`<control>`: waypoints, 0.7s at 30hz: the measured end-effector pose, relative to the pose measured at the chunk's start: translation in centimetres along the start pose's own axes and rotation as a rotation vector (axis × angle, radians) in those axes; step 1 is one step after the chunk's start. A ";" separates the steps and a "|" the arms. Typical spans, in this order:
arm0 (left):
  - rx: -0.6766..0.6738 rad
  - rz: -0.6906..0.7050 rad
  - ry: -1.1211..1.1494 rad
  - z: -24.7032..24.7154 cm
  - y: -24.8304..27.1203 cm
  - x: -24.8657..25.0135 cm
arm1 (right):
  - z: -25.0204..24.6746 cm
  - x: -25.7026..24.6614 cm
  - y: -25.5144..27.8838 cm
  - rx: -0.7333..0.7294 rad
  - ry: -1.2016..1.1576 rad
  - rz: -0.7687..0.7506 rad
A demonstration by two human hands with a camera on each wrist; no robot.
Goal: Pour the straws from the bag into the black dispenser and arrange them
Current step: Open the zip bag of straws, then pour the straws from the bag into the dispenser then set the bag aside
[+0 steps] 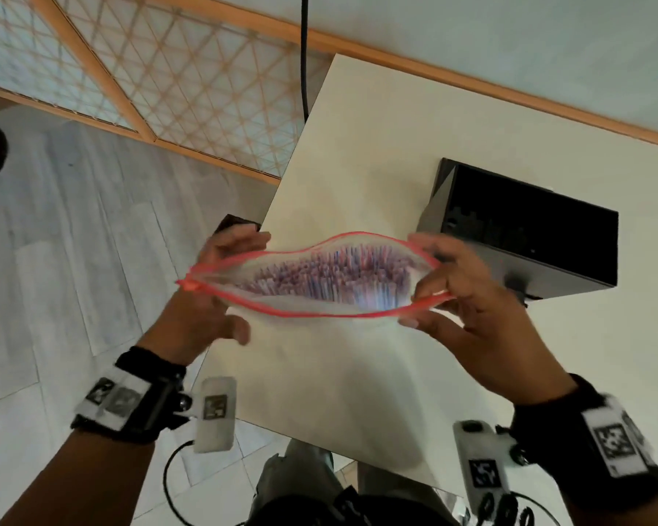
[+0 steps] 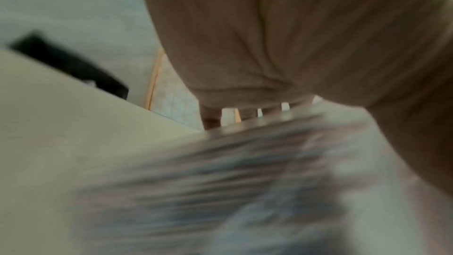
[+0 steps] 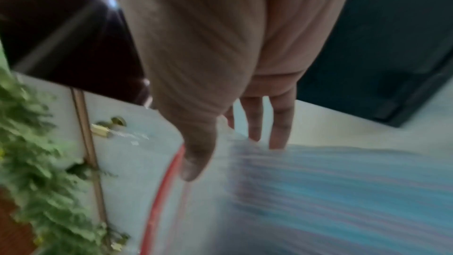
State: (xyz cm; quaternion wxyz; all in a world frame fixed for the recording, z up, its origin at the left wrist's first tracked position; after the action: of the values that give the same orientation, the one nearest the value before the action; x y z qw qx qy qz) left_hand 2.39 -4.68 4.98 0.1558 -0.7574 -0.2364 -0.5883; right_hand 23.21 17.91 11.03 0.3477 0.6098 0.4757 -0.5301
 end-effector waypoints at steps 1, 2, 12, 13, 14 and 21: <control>-0.061 -0.065 -0.194 1.3 0.2 -0.9 | 0.4 0.7 0.3 -0.016 0.013 -0.007; -0.087 -0.135 -0.284 2.6 0.4 -2.2 | 0.7 1.3 0.6 -0.023 0.033 -0.018; 0.157 -0.225 -0.130 5.7 0.0 -5.4 | 0.6 4.9 0.7 0.102 -0.267 0.040; 0.167 -0.209 -0.173 5.7 0.0 -5.3 | 0.7 5.6 0.5 0.103 -0.228 0.083; 0.165 -0.212 -0.191 5.7 0.0 -5.5 | 1.0 6.3 0.2 0.091 -0.187 0.150; 0.049 -0.293 -0.121 8.0 -0.5 -4.2 | 4.4 9.3 -1.1 -0.056 -0.199 0.452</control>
State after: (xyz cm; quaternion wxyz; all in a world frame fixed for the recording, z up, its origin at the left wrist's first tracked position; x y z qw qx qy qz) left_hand 7.81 -0.87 -1.21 0.0721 -0.7450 -0.3675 -0.5520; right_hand 20.65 16.17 1.18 0.5193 0.6357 0.3049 -0.4829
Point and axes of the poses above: each hand's wrist, its own y-axis away from the middle knuckle, its own z-axis out of the palm, x = y × z, the point moved 4 cm from there along -y, towards the middle knuckle, and after that the axes turned 15 degrees about -y, right-handed, at the moved point
